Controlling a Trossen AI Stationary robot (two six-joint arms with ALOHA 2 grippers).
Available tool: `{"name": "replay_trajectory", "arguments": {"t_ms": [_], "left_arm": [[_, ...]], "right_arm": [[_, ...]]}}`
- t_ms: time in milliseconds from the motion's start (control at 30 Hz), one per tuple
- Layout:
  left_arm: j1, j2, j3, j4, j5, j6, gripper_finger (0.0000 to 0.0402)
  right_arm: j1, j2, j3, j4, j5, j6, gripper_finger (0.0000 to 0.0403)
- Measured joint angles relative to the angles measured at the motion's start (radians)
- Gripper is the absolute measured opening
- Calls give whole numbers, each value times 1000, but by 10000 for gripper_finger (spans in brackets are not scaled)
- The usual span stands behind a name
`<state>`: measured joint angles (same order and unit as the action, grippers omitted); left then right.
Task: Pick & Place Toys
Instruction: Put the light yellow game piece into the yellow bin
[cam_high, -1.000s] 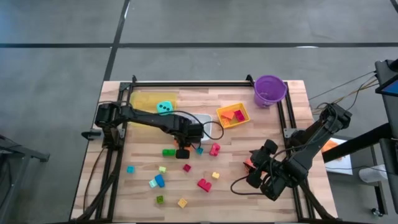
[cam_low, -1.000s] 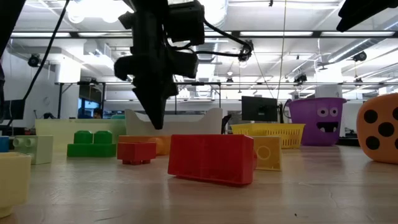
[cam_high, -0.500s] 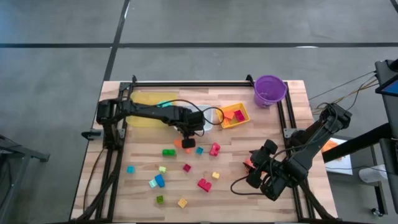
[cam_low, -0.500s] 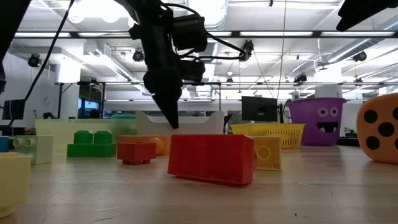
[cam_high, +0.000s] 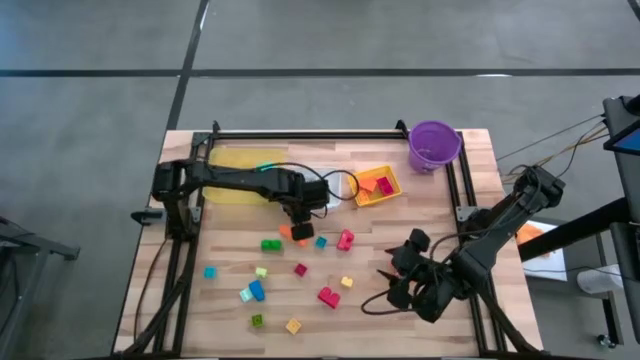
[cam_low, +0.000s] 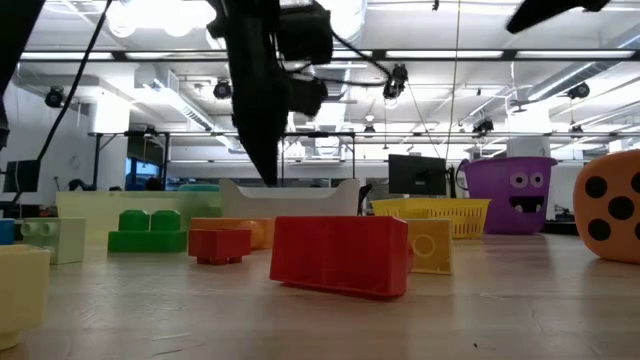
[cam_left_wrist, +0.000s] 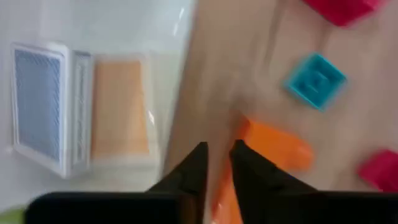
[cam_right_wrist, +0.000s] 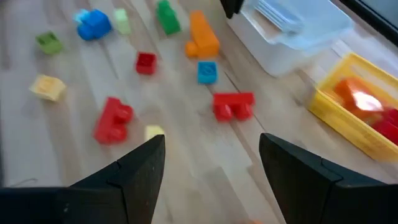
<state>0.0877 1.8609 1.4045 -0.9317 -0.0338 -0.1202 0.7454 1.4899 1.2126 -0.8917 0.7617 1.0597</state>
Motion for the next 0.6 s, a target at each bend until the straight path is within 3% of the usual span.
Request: {"name": "replay_trajectory", "arguments": {"t_ms": [200, 333, 600], "left_arm": [[-77, -121, -36, -21, -1, -84, 164], [-134, -246, -138, 94, -13, -209, 214], [-228, -467, -345, 301, -69, -373, 263]], "right_arm": [[-49, 0, -88, 221, 0, -92, 258], [-83, 0, -183, 355, 4, -71, 258], [-99, 1, -342, 663, -67, -158, 258]]}}
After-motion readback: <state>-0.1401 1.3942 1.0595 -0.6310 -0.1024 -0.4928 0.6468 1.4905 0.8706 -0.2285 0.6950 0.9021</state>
